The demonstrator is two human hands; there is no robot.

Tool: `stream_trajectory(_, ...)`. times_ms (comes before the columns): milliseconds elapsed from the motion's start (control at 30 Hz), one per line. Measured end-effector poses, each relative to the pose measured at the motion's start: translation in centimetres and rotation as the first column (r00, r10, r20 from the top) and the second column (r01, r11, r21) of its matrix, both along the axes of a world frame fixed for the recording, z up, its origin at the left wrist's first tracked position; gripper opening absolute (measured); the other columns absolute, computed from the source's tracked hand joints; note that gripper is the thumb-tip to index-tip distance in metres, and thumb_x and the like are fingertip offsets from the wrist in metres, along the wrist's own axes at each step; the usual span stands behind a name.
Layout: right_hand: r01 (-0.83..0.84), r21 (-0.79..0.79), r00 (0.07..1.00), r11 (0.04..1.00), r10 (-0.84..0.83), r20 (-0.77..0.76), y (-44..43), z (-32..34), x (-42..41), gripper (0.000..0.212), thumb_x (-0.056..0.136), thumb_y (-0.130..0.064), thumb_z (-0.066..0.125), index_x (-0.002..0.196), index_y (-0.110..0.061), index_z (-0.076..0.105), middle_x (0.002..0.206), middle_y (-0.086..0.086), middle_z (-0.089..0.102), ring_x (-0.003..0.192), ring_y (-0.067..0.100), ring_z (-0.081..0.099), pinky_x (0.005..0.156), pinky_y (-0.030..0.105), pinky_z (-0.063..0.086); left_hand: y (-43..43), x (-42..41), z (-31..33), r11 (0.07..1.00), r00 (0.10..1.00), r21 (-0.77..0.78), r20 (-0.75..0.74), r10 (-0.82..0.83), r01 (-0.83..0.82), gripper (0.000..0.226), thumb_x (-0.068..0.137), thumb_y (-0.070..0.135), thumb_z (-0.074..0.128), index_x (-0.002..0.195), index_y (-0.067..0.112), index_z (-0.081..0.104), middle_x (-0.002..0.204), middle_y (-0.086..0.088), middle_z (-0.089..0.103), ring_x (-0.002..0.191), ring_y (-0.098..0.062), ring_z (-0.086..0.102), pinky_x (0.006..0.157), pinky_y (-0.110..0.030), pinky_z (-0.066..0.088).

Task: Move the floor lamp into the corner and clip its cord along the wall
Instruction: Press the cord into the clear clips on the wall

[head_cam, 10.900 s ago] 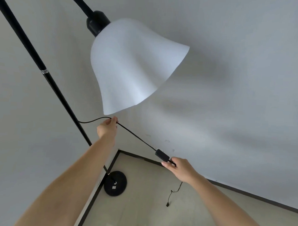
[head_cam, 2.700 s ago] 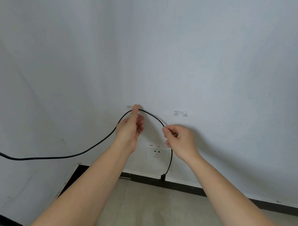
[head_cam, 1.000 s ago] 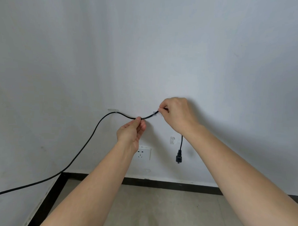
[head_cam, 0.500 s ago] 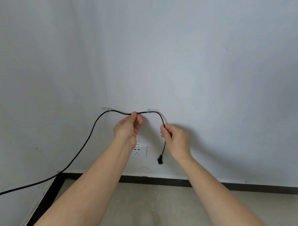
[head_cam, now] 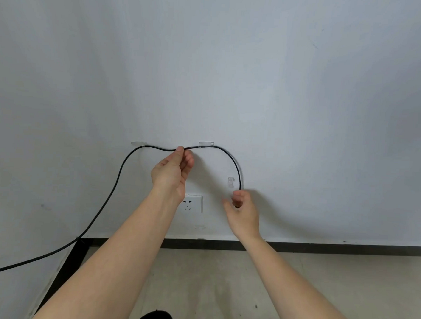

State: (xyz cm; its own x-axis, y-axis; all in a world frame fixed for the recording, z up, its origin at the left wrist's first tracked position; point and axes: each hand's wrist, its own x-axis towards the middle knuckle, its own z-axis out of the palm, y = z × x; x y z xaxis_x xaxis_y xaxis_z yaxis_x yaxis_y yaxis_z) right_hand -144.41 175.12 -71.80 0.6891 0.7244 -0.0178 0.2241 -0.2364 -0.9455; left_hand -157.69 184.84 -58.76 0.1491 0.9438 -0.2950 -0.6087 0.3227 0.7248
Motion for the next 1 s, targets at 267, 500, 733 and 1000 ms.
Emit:
stream_trajectory(267, 0.136, 0.028, 0.978, 0.99, -0.139, 0.158, 0.9, 0.4, 1.1, 0.019, 0.096, -0.029, 0.063, 0.11, -0.017, 0.063, 0.094, -0.004, 0.07, 0.084, 0.018, 0.065, 0.072, 0.027, 0.043, -0.9, 0.3, -1.1, 0.985, 0.961, 0.114, -0.261, -0.095, 0.128, 0.02, 0.086, 0.024, 0.077, 0.095, 0.007, 0.072, 0.087, -0.004, 0.073, 0.074, -0.013, 0.068, 0.067, -0.023, 0.057)
stream_trajectory(500, -0.122, -0.023, 0.942, 0.992, 0.123, 0.311, -0.2, -0.4, 1.6, 0.008, 0.1, -0.025, 0.056, 0.099, -0.019, 0.062, 0.087, -0.003, 0.069, 0.079, 0.015, 0.065, 0.072, 0.039, 0.054, -1.7, 3.3, -3.5, 0.813, 0.635, 0.185, -0.725, -0.267, 0.553, 0.018, 0.084, 0.02, 0.079, 0.101, 0.015, 0.077, 0.098, -0.002, 0.075, 0.082, -0.008, 0.065, 0.061, -0.014, 0.052)
stream_trajectory(733, -0.183, 0.093, 0.982, 0.979, 0.177, 0.067, -0.7, -0.8, 2.4, 0.017, 0.098, -0.025, 0.06, 0.092, -0.041, 0.063, 0.077, -0.004, 0.069, 0.067, 0.018, 0.068, 0.065, 0.046, 0.06, -1.4, 5.5, -5.4, 0.881, 0.71, 0.222, -0.685, -0.163, 0.418, 0.005, 0.082, 0.012, 0.08, 0.085, 0.009, 0.078, 0.077, -0.004, 0.075, 0.067, -0.013, 0.065, 0.062, -0.022, 0.056)
stream_trajectory(1000, -0.094, 0.127, 0.996, 0.987, 0.092, 0.017, -1.1, -0.3, 4.0, 0.009, 0.091, -0.031, 0.07, 0.096, -0.038, 0.071, 0.085, -0.009, 0.074, 0.08, 0.008, 0.068, 0.078, 0.03, 0.057, -2.6, 7.1, -6.3, 0.978, 0.794, 0.132, -0.606, -0.047, 0.159, 0.012, 0.079, 0.018, 0.083, 0.082, 0.008, 0.078, 0.065, -0.002, 0.075, 0.06, -0.016, 0.073, 0.072, -0.032, 0.063)
